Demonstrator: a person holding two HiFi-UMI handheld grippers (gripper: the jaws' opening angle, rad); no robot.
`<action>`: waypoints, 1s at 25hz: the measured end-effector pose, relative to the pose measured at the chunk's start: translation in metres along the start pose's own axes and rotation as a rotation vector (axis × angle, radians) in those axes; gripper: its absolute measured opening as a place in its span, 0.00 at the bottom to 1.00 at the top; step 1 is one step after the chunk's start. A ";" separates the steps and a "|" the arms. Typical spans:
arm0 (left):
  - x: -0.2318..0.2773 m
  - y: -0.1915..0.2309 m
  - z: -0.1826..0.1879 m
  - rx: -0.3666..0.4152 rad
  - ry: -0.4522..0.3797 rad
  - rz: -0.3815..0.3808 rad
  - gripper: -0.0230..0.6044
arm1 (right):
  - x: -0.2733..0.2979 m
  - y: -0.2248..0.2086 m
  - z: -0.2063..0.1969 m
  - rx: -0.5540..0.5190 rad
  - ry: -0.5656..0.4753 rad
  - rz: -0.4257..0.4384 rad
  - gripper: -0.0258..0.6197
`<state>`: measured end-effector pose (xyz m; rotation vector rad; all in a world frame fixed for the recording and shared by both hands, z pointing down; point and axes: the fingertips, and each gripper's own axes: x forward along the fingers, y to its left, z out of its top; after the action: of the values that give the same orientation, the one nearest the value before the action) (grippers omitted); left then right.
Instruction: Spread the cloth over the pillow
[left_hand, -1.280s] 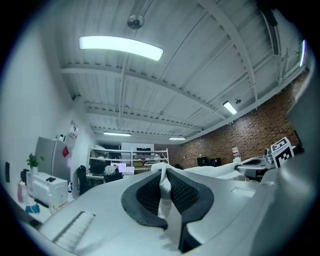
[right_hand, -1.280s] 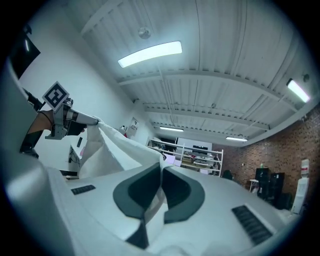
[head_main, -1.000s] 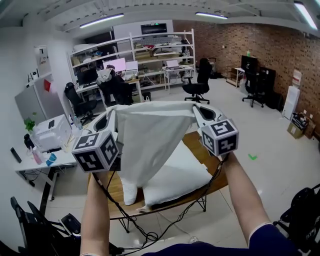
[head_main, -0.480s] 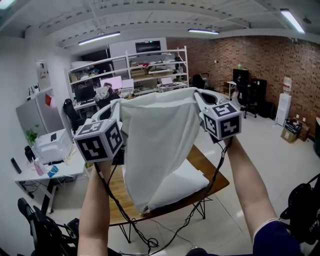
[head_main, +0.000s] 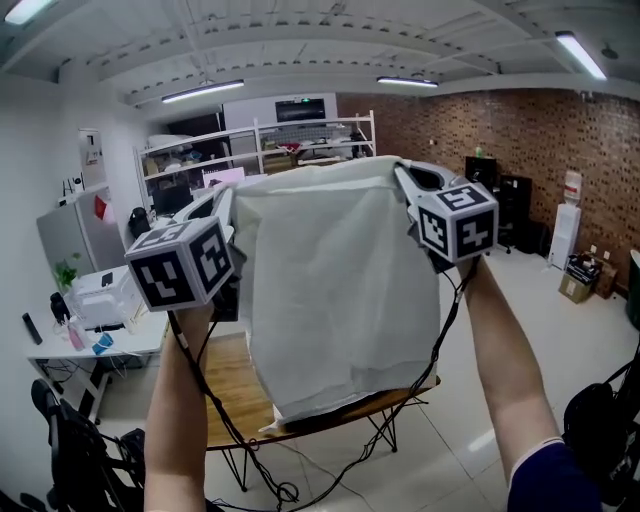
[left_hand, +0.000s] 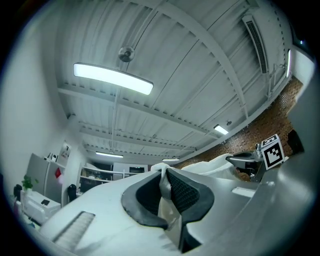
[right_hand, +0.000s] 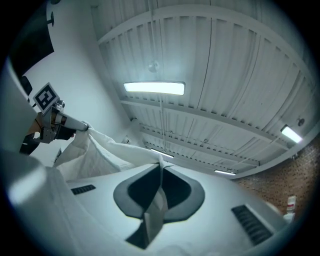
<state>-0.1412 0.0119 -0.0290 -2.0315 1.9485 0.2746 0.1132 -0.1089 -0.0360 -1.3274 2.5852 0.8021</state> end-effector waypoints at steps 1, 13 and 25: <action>-0.003 -0.005 0.001 0.001 0.003 0.002 0.07 | -0.004 -0.003 -0.001 0.003 0.001 0.007 0.07; -0.016 -0.053 -0.018 0.040 0.056 0.036 0.07 | -0.039 -0.021 -0.045 0.059 0.043 0.045 0.07; 0.005 -0.053 -0.047 0.014 0.084 0.086 0.07 | -0.022 -0.020 -0.090 0.084 0.086 0.090 0.07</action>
<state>-0.0922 -0.0077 0.0182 -1.9826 2.0856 0.1976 0.1532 -0.1485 0.0405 -1.2568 2.7301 0.6549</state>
